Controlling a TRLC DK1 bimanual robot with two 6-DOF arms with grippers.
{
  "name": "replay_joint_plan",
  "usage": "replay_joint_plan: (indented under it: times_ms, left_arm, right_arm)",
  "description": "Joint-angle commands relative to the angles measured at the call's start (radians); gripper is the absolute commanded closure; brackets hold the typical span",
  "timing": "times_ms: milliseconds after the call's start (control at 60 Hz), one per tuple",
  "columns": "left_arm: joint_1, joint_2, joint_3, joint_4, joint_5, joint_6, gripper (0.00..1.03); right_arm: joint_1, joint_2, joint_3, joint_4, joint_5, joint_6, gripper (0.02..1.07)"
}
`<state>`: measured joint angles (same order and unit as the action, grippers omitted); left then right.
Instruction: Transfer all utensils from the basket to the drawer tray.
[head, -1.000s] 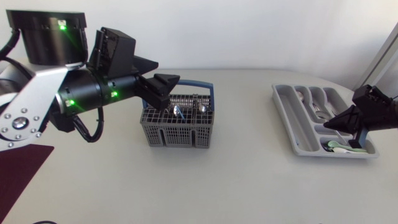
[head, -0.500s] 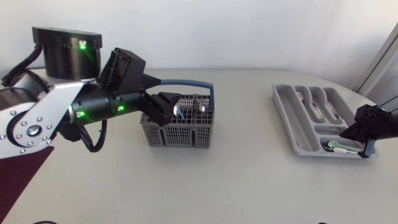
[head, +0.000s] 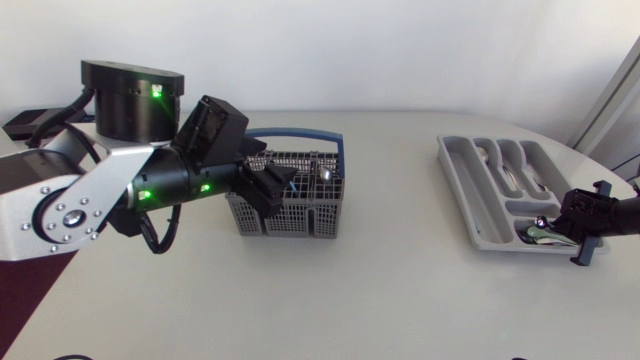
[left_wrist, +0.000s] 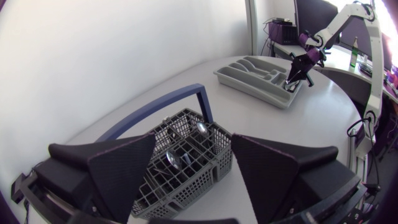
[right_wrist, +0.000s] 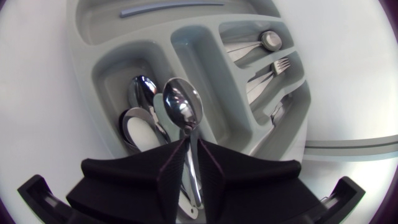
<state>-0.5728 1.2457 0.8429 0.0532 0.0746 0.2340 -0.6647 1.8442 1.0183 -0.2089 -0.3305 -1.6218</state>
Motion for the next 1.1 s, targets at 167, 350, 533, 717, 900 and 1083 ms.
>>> replay_joint_plan:
  times_ms: [167,350,533,717,900,1083]
  left_arm:
    - [-0.001,0.058,-0.034,0.019,0.005,0.024,0.19]
    - [-0.002,0.081,0.004,-0.016,-0.002,0.013,0.19]
    - [-0.009,0.08,0.064,-0.095,-0.018,-0.059,0.19]
    - [-0.015,0.095,0.107,-0.142,-0.068,-0.091,0.19]
    - [0.007,0.172,0.179,-0.194,-0.096,-0.128,0.25]
    - [0.016,0.233,0.262,-0.279,-0.093,-0.171,0.4]
  right_arm:
    - [-0.018,-0.059,-0.05,0.019,0.004,0.016,0.4]
    - [-0.007,-0.204,-0.119,-0.007,-0.018,0.12,0.24]
    - [0.043,-0.344,-0.123,-0.158,-0.047,0.266,0.22]
    - [0.169,-0.533,-0.161,-0.287,-0.051,0.419,0.2]
    - [0.349,-0.663,-0.161,-0.397,-0.038,0.577,0.2]
    - [0.517,-0.706,-0.139,-0.463,-0.004,0.726,0.2]
